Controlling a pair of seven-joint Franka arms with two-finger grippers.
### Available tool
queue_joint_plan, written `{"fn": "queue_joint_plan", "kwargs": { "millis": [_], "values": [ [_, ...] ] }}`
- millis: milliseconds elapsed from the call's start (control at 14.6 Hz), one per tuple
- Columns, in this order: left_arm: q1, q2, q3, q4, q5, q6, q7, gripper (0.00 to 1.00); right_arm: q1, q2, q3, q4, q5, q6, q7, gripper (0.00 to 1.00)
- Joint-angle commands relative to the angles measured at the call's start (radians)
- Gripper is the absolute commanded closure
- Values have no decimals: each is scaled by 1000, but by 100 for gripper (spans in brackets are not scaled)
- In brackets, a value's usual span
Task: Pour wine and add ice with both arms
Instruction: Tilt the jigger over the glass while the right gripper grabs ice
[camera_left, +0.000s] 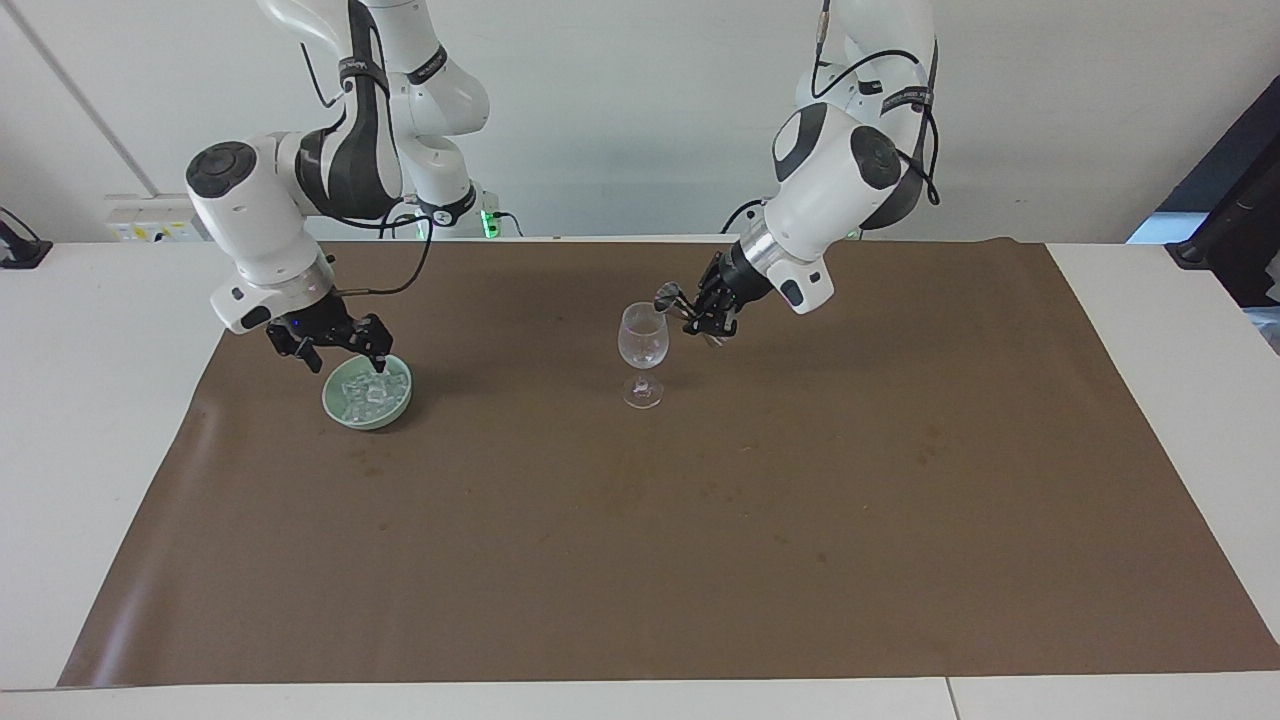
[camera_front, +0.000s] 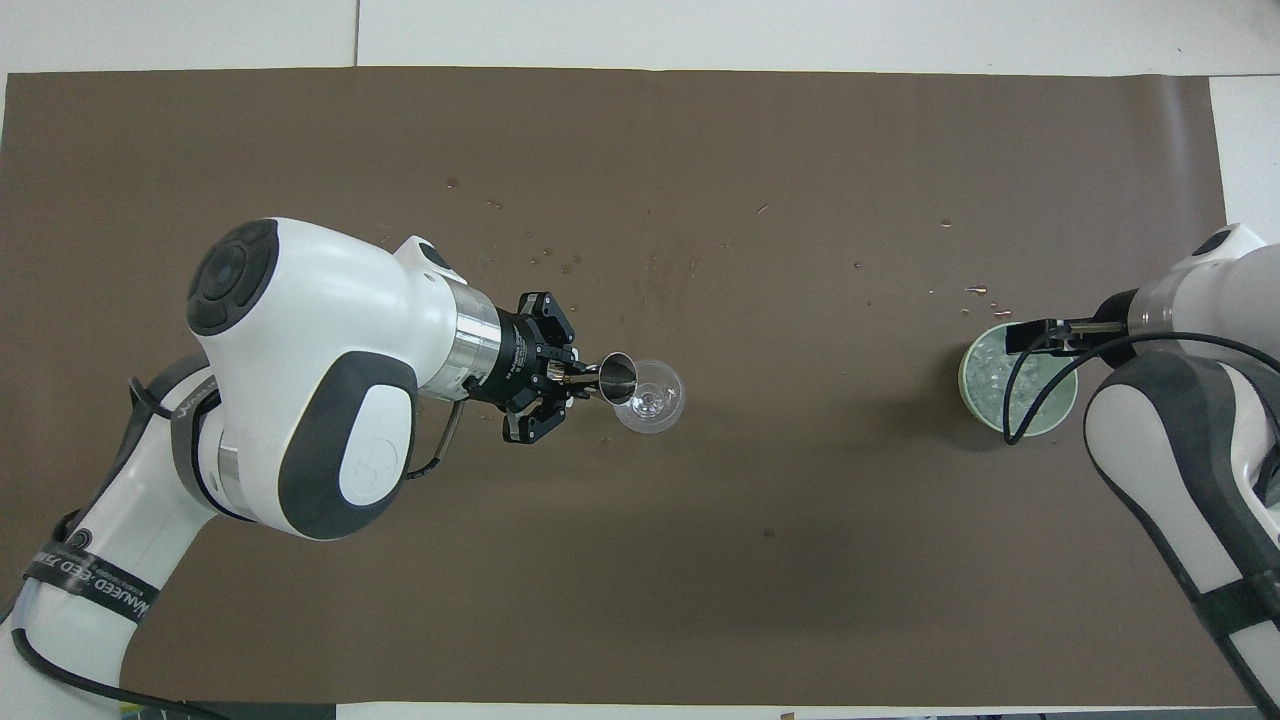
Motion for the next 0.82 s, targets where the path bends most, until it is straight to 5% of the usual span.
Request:
{"fn": "queue_joint_plan", "kwargs": {
  "millis": [0,274,479,753],
  "values": [
    [-30,11,14,40,114,16,-91,100,-26,21,1,-28,66,50,-135,0],
    [-92,29,11,74,299,13,-169,100,-25,25,1,-117,69,147,-152,2],
    [-135,26,12,72,390,2,-182,100,-25,19,-1,-151,69,169,-155,22],
    [-177,20,11,72,520,-14,-222,100,-26,30,-1,-160,69,175,-155,25]
  ]
}}
